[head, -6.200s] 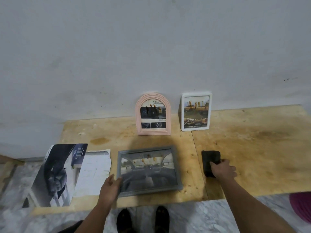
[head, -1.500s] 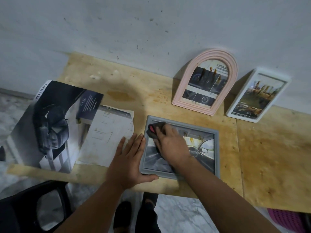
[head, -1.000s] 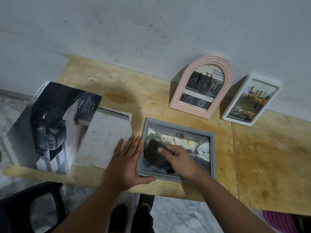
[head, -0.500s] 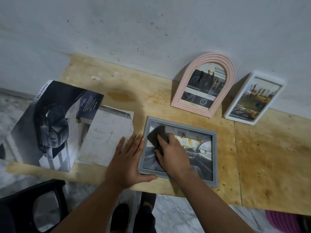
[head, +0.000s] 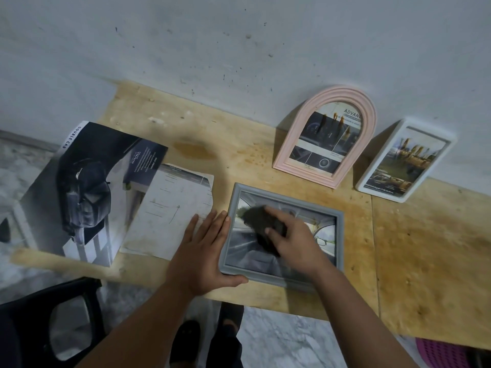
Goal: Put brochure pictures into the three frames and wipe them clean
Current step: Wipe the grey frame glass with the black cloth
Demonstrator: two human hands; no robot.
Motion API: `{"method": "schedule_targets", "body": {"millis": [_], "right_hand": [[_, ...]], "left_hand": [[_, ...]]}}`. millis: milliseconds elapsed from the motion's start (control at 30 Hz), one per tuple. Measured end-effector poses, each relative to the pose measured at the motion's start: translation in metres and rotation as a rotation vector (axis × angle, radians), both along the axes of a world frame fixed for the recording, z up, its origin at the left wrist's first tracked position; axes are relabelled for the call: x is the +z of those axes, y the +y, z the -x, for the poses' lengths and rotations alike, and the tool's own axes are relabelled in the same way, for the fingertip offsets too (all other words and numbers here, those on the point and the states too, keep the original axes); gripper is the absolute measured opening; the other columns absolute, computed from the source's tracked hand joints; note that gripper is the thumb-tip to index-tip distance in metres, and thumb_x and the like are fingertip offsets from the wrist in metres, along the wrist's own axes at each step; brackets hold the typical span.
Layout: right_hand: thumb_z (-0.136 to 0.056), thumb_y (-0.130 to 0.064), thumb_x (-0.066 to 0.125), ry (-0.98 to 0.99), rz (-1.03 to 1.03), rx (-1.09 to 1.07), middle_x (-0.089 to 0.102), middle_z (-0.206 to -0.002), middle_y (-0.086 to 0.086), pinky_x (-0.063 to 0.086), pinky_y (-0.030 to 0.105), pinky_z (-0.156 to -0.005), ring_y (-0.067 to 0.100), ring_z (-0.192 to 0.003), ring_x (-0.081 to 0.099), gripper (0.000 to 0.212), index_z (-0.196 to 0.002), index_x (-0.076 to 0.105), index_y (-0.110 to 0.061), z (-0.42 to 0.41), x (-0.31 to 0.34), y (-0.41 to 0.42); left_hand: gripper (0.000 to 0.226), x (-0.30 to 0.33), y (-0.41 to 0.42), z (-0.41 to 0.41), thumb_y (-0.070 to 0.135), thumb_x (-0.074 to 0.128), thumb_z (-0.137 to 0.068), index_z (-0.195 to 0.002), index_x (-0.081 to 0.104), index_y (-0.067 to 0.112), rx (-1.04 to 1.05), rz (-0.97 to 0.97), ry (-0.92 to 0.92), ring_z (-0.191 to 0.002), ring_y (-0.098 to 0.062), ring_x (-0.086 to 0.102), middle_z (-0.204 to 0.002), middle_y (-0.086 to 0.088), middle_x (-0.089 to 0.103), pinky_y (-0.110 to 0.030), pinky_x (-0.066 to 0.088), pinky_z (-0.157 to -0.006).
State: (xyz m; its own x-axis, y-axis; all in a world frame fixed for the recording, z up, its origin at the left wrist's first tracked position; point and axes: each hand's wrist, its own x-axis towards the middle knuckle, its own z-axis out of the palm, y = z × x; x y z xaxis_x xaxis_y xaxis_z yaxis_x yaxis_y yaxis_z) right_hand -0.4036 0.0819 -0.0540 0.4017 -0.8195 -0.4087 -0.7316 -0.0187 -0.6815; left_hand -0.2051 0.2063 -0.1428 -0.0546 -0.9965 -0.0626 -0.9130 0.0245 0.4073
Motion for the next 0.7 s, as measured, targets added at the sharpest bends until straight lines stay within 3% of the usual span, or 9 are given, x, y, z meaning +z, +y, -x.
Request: {"method": "schedule_targets", "body": {"millis": [33,100,267,433,500,600,700], "right_hand": [[-0.099,-0.018,0.062,0.077,0.113,0.01,0.063,-0.133,0.002,0.051,0.04,-0.102,0.02,-0.114,0.062,0.052,-0.149,0.05,-0.03,-0.005,-0.005,-0.009],[-0.101,-0.02,0.057,0.198,0.242,0.081,0.055,-0.139,0.006,0.047,0.038,-0.103,0.027,-0.12,0.057,0.052,-0.152,0.046,-0.022,-0.019,-0.017,-0.017],[-0.098,-0.022,0.053,0.413,0.393,0.395,0.047,-0.133,0.009,0.051,0.039,-0.074,0.034,-0.098,0.062,0.046,-0.144,0.051,-0.019,-0.04,-0.031,0.017],[-0.073,-0.028,0.079,0.496,0.406,0.66,0.056,-0.112,0.006,0.047,0.032,-0.053,0.027,-0.082,0.067,0.046,-0.117,0.067,-0.022,-0.018,-0.013,0.062],[-0.085,-0.026,0.072,0.48,0.317,0.721,0.054,-0.118,0.007,0.047,0.034,-0.06,0.029,-0.089,0.066,0.04,-0.124,0.065,-0.023,-0.013,-0.007,0.066],[-0.099,-0.02,0.053,0.362,0.186,0.611,0.051,-0.129,0.005,0.053,0.039,-0.083,0.031,-0.106,0.062,0.04,-0.138,0.059,-0.027,-0.016,0.011,0.04],[-0.099,-0.021,0.05,0.401,0.343,0.385,0.05,-0.126,0.007,0.055,0.043,-0.082,0.034,-0.099,0.063,0.041,-0.139,0.058,-0.024,-0.028,0.01,-0.005]], "left_hand": [[0.135,0.0,0.0,0.0,0.101,0.046,-0.068,-0.162,0.022,0.008,-0.001,0.005,-0.002,-0.161,-0.022,0.005,-0.173,-0.003,0.013,-0.058,0.017,-0.126],[0.134,-0.001,0.001,0.001,0.101,0.046,-0.068,-0.162,0.023,0.007,-0.007,0.015,-0.012,-0.16,-0.023,0.007,-0.172,-0.005,0.015,-0.059,0.019,-0.126],[0.133,-0.002,0.0,0.001,0.101,0.042,-0.07,-0.161,0.024,0.005,-0.015,0.011,-0.042,-0.16,-0.024,0.008,-0.171,-0.008,0.017,-0.06,0.018,-0.125],[0.132,-0.003,-0.001,-0.001,0.1,0.042,-0.07,-0.162,0.021,0.007,-0.022,-0.018,-0.026,-0.16,-0.024,0.005,-0.172,-0.006,0.014,-0.06,0.017,-0.126],[0.134,-0.003,-0.001,-0.001,0.099,0.045,-0.069,-0.162,0.02,0.007,-0.02,-0.021,-0.019,-0.161,-0.024,0.003,-0.173,-0.006,0.012,-0.06,0.016,-0.125],[0.134,-0.002,0.0,-0.001,0.1,0.045,-0.069,-0.162,0.023,0.007,-0.015,0.011,-0.007,-0.16,-0.024,0.007,-0.172,-0.006,0.015,-0.06,0.018,-0.125],[0.134,-0.001,0.001,-0.001,0.1,0.045,-0.069,-0.161,0.025,0.005,-0.008,0.026,-0.021,-0.16,-0.025,0.009,-0.171,-0.007,0.017,-0.06,0.02,-0.125]]}}
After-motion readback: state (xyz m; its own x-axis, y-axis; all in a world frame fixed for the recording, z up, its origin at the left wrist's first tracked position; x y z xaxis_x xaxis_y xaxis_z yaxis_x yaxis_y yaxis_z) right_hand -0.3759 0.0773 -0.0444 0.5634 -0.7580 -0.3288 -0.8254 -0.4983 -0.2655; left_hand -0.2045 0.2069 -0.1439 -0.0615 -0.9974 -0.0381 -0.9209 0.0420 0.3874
